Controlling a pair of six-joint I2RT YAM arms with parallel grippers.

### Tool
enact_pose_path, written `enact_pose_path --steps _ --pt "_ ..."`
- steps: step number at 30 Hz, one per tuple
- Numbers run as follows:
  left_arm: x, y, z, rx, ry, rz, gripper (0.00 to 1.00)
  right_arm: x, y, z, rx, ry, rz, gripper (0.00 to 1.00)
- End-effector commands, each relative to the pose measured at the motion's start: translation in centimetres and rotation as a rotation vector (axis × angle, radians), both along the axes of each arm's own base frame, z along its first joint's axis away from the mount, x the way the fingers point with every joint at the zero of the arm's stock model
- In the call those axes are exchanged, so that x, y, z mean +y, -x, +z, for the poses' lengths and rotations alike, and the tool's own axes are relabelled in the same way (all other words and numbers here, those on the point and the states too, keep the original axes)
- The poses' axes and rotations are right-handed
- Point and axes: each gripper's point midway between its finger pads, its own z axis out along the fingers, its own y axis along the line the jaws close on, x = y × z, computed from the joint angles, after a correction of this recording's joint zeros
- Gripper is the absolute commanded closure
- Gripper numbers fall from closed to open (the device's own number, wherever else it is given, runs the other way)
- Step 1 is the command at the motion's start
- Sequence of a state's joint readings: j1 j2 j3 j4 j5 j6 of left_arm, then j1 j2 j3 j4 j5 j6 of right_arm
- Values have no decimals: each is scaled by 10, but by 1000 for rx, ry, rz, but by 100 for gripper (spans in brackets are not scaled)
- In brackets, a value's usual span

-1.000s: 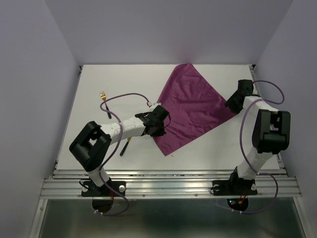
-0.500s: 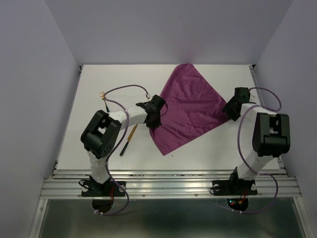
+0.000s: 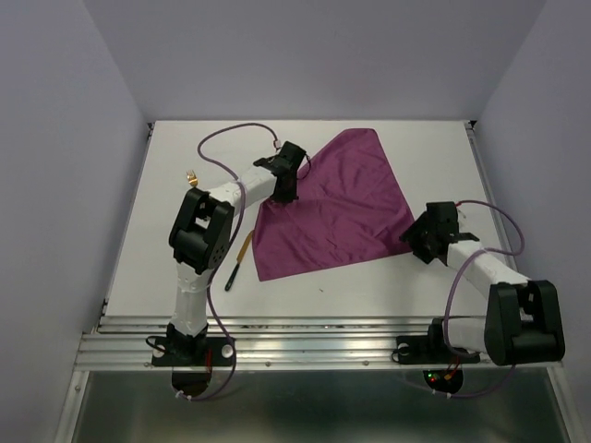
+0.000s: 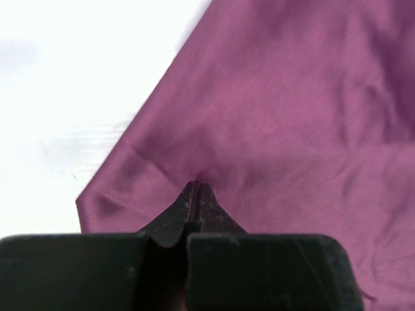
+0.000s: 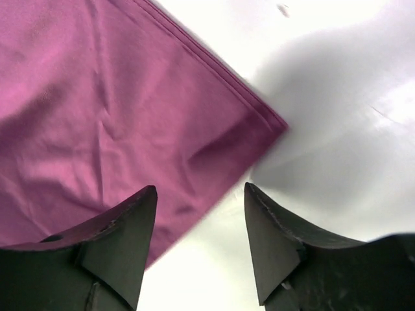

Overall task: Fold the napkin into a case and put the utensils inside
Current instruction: Pick up the crumpled napkin from the center of the board.

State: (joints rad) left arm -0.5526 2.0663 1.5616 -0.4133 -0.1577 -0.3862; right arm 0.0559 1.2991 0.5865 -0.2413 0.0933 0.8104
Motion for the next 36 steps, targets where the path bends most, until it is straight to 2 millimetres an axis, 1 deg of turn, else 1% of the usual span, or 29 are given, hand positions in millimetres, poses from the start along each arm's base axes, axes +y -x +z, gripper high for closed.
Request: enact_pose_path --steps 1,2,3,4,5,6,7,8,9,10,11,12,13,14,15,16,17,18,19,20,21,22,23,24,26,27,29,32,36 --pt "0 -21 54 -109 -36 -8 100 -11 9 31 -74 30 -62 36" --pt "1 -22 68 -130 -30 -3 100 -16 9 38 -90 57 -72 33" --pt "2 -22 77 -148 -28 0 100 -18 11 49 -116 72 -67 28" --pt "5 -20 83 -152 -28 5 100 -20 8 58 -143 82 -65 26" --pt "7 -17 101 -182 -11 11 100 -21 7 65 -168 90 -63 24" --pt "11 -10 100 -173 -14 14 100 -22 6 71 -189 97 -64 23" --pt "15 -4 104 -176 -1 38 97 -24 5 80 -216 109 -56 19" --pt "19 4 125 -214 38 52 95 -25 2 87 -234 121 -56 16" --pt "24 20 110 -171 52 70 91 -27 2 87 -223 137 -47 14" --pt "28 30 108 -164 57 65 91 -28 1 91 -229 145 -43 13" --pt "30 39 123 -187 114 93 82 -29 0 89 -214 158 -36 12" --pt "35 59 101 -129 110 95 78 -30 -2 92 -211 171 -26 10" --pt "39 68 97 -115 121 113 70 -30 -4 91 -204 177 -22 10" --pt "42 80 104 -119 155 142 65 -31 -5 87 -187 184 -17 10" --pt "49 99 82 -69 133 155 61 -30 -7 88 -188 189 -8 9" --pt "54 110 76 -47 129 170 54 -30 -9 87 -188 188 -1 9" --pt "57 120 70 -26 128 180 53 -28 -11 86 -189 185 7 10" --pt "63 136 60 -3 128 209 54 -25 -14 85 -194 174 21 9" --pt "65 144 56 8 130 220 53 -23 -17 84 -195 168 28 9" --pt "67 158 50 20 142 239 52 -19 -19 82 -196 151 45 9" --pt "67 165 47 30 145 248 50 -17 -21 82 -198 142 51 9" --pt "67 173 43 42 151 256 46 -15 -22 81 -198 134 56 9" --pt "67 177 42 45 162 268 46 -13 -22 80 -195 126 63 8" --pt "67 187 32 73 163 289 46 -13 -23 80 -195 124 67 8" --pt "69 197 22 105 147 318 45 -12 -22 80 -195 125 71 7" --pt "72 204 14 129 149 362 35 -13 -21 82 -202 129 73 7" --pt "74 213 3 154 159 392 34 -14 -17 79 -198 132 70 7" --pt "67 216 -2 161 191 411 35 -13 -13 78 -199 128 74 6" --pt "70 220 -15 184 145 431 38 -11 -10 71 -177 119 83 7"
